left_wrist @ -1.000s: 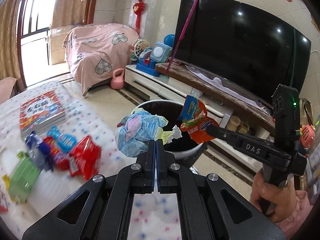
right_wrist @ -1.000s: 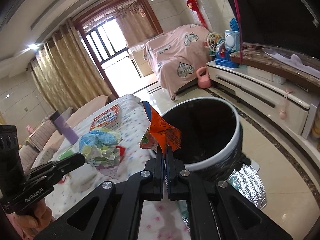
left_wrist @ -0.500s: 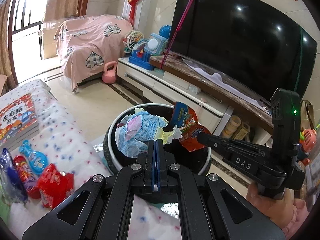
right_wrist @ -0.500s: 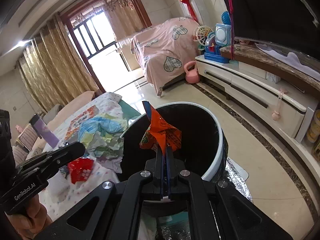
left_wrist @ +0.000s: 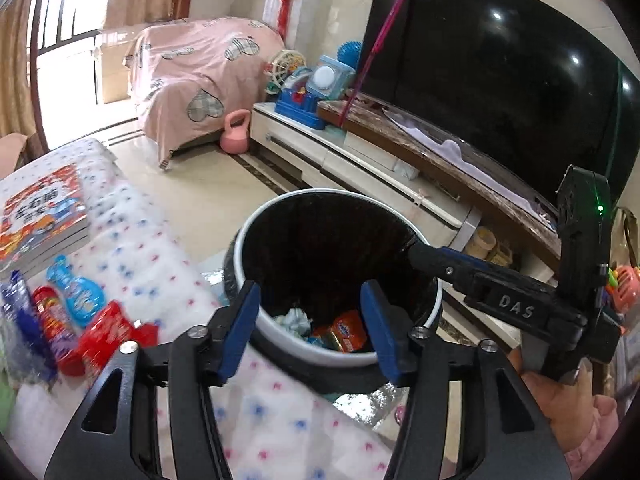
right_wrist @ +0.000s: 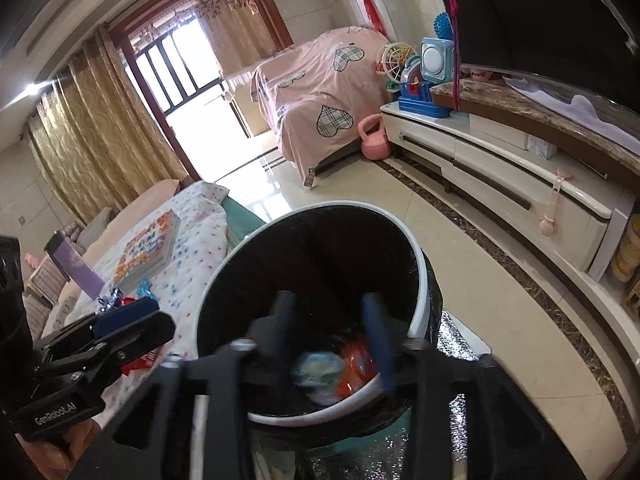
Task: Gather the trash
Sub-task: 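Carry both items over the bin and open both grippers to drop them, then return both grippers to the table toward the green carton and red wrapper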
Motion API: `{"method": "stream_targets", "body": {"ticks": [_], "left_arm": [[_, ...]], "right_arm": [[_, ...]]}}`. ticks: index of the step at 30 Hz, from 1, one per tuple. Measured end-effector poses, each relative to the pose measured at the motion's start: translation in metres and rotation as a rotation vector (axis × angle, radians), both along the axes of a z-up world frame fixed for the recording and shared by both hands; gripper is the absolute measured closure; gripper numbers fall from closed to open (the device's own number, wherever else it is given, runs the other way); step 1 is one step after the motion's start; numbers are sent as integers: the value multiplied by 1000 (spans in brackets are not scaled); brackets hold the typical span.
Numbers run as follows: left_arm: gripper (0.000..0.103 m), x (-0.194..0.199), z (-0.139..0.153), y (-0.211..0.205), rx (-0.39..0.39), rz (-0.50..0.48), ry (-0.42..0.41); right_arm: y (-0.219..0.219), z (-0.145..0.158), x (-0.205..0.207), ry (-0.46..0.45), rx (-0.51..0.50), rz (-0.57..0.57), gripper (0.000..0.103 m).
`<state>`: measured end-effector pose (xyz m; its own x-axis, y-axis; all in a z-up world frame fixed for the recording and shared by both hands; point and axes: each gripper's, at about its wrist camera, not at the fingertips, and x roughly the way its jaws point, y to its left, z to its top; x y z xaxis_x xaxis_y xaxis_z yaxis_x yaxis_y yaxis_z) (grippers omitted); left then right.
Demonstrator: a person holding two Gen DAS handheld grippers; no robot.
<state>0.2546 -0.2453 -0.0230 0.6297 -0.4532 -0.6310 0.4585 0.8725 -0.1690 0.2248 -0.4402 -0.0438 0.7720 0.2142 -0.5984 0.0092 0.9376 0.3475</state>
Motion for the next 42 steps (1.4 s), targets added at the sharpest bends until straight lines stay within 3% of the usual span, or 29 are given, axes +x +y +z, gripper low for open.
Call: {"method": "stream_targets", "body": {"ticks": [2,4,7,15,28,42], "left_arm": [[37,-12,2,10,0,18,-10],[34,-20,3,19,-9,31,-10],[32,-36,5,38,-20,55,-9],[32,-71,4,92,-44,147,4],[32,-111,-18,182,-53,316,45],[32,-114,-28,242,-52,457,71]], "right_arm": [[1,3,-4,-10,12,-5,41],[4,6,-11,-26,27,-4,20],[13,10,-21,-47,48,4,14],[50,14,-45,-66,102,41,11],[122,0,-61,-22,123,167,11],[185,-10,-65,11,91,276,11]]}}
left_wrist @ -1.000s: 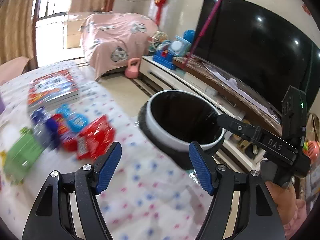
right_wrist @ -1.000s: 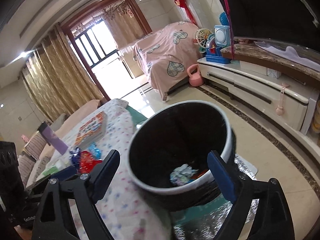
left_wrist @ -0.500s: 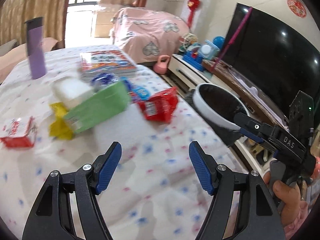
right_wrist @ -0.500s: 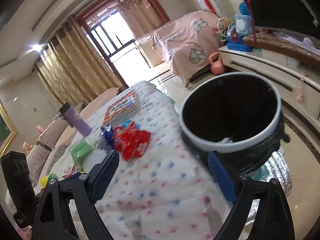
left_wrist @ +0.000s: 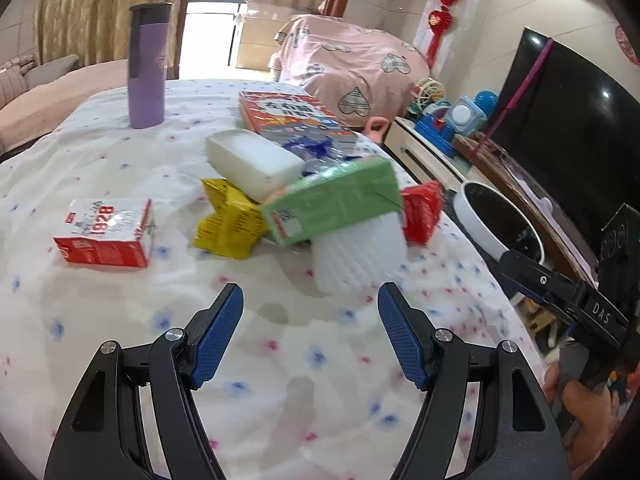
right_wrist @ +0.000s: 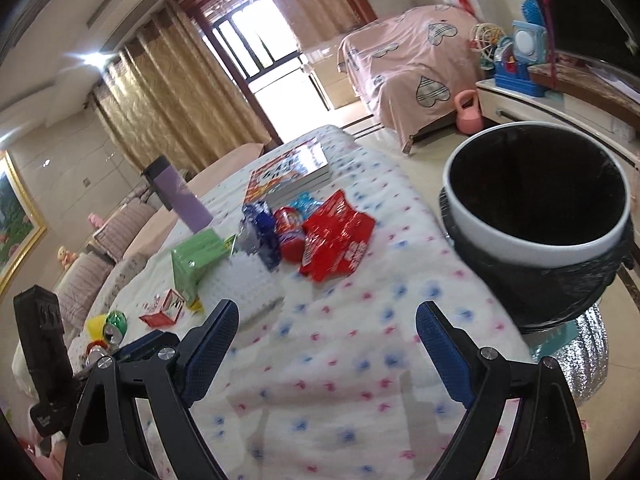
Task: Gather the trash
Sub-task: 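Return both grippers to the table toward the green carton and red wrapper, then grasp the green juice carton with the left gripper while the right grasps the red wrapper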
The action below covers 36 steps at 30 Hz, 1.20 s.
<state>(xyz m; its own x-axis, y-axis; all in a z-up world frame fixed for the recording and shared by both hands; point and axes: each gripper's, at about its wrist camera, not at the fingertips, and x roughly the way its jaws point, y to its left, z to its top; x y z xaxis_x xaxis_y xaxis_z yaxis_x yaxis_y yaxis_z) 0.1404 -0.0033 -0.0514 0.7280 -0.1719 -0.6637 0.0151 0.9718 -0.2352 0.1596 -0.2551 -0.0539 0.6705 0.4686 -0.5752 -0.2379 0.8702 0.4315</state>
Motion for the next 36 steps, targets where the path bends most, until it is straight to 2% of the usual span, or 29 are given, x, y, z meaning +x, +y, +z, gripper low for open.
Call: {"method": "stream_targets", "body": {"ticks": [6,16,21,24,26,27,28,30,35,36], "left_arm": [[32,19,5,7,49,3,-6],[30,52,13,-9,182,-88,-63],[31,64,9,-17,185,-138,-51],[49,72,3,-22,175,-167,-28],[57,73,0,-24,163,-173,-11],[58,73,0,-23,157,-172,-9],[59,72,0,-23,153,-170,-9],[60,69,0,-23,140,-164,-5],[62,55,4,-14,48,-121,14],[62,52,6,-14,40,-115,12]], "right_arm": [[6,-2,14,12,-12,0,11],[14,-2,48,16,-37,14,11],[20,-10,72,43,-34,22,12],[23,-16,86,65,-27,27,12],[26,-21,93,77,-31,32,18],[28,-24,96,86,-41,35,32],[29,-26,98,96,-48,38,52],[29,-28,96,94,-39,42,68],[27,-23,79,58,-65,38,74],[24,-21,75,56,-60,36,78]]}}
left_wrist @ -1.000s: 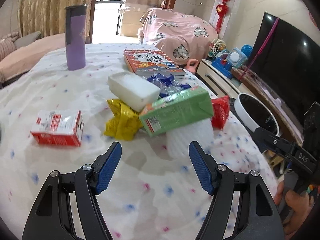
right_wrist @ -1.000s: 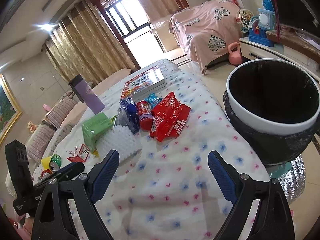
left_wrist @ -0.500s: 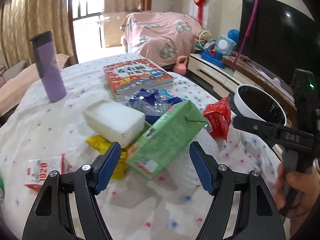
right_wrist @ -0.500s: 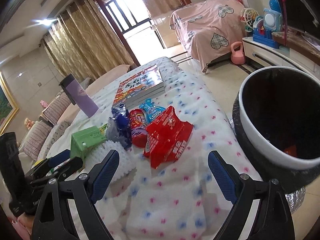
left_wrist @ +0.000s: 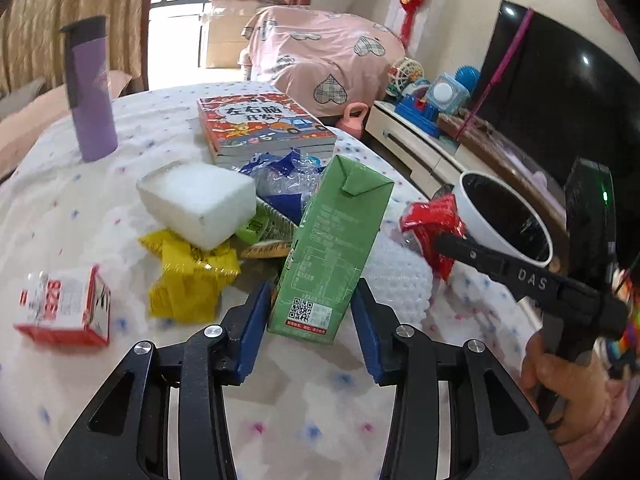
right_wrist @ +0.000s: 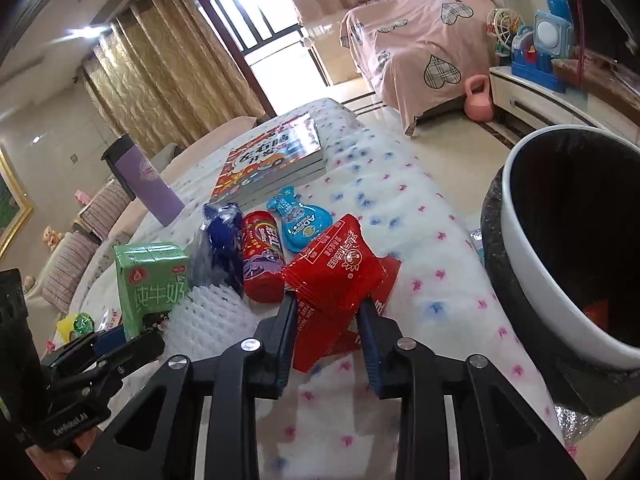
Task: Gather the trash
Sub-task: 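Grasp the green juice carton with the left gripper while the right grasps the red wrapper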
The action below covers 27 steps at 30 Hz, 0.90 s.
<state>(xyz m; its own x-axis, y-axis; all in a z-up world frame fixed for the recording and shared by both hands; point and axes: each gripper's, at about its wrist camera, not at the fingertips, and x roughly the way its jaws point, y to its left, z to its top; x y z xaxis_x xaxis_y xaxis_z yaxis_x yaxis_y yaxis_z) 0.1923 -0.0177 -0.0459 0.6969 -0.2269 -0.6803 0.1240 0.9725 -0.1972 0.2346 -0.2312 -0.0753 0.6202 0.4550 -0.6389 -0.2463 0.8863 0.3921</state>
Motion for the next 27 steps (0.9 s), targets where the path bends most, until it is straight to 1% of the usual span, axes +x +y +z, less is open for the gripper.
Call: {"method": "stream_targets", "body": {"ticks": [2,6,9,12,15,18,19,25,27], "left_arm": [[63,-8,7,2,-19,11,-14],[63,-17,23,0,-26,14,-56],[63,-22,34,-7,-34,0,-81],[63,-24,37,-15,-42,-21,-81],[62,-27,32,-26,-18,-40,-66],[62,-28,22,-32,-8,-51,-28],[59,-28,19,-32,-3,-51,-19],[59,-25,0,-31,54,-33,30],[59,-21,-6,-31,62,-40,53]], "right_arm": [[-5,3,-6,-5,9,-5,78],[-18,12,-20,-27,22,-24,79],[-28,20,-29,-44,34,-41,79],[-38,25,-35,-51,48,-55,79],[-44,28,-43,-59,55,-61,79],[-46,28,-49,-61,58,-61,79],[-47,27,-51,-61,59,-62,79],[-51,22,-56,-51,63,-69,79],[-51,22,-57,-50,60,-70,79]]}}
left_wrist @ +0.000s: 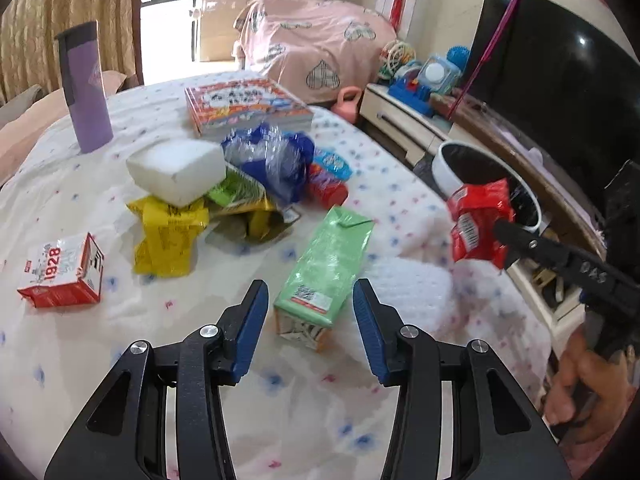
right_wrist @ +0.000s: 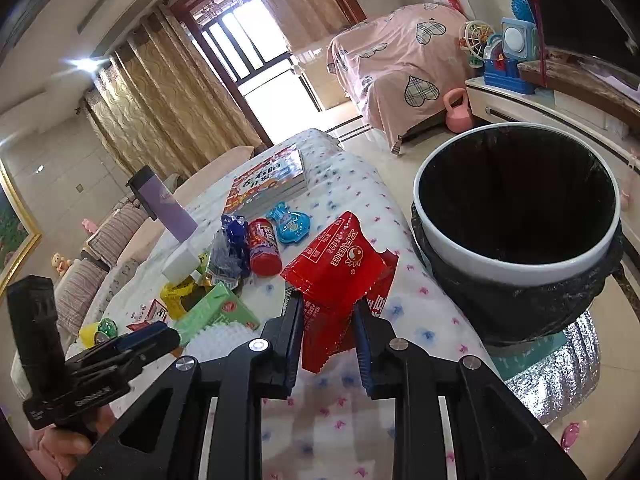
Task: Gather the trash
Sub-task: 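Grasp the green juice carton with the left gripper while the right grasps the red wrapper, then carry both items over the bin and open both grippers to drop them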
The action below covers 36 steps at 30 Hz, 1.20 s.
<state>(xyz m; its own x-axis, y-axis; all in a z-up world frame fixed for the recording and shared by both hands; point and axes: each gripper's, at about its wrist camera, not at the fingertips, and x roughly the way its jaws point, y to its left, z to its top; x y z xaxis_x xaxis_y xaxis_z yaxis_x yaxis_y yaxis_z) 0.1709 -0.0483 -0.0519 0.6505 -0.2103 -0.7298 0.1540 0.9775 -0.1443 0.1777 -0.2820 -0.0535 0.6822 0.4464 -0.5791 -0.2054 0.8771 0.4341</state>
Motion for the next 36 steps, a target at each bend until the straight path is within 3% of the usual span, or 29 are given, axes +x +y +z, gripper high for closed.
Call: {"method": "stream_targets", "body": {"ticks": [3,7,8,10,22,27,36], "left_arm": [[47,0,-5,1,6,0,20],[47,-2,-5,0,10,-7,2],[48,-2,-6,-1,9,-10,2],[63,-3,-7,-2,14,-11,-6],[69,-24,23,21,-33,36,-111],[70,-23,41,4,-43,5,-156],[72,-6,60,-64,-61,-119,-199]], "right_arm": [[-1,-1,-2,3,2,-1,79],[0,-1,-4,9,1,0,79],[0,-2,-5,9,0,-1,79],[1,-4,-6,15,0,0,79],[-1,3,-13,-9,-4,1,79],[-11,10,-17,-32,-2,-17,79],[-57,23,-18,-63,-11,-108,79]]}}
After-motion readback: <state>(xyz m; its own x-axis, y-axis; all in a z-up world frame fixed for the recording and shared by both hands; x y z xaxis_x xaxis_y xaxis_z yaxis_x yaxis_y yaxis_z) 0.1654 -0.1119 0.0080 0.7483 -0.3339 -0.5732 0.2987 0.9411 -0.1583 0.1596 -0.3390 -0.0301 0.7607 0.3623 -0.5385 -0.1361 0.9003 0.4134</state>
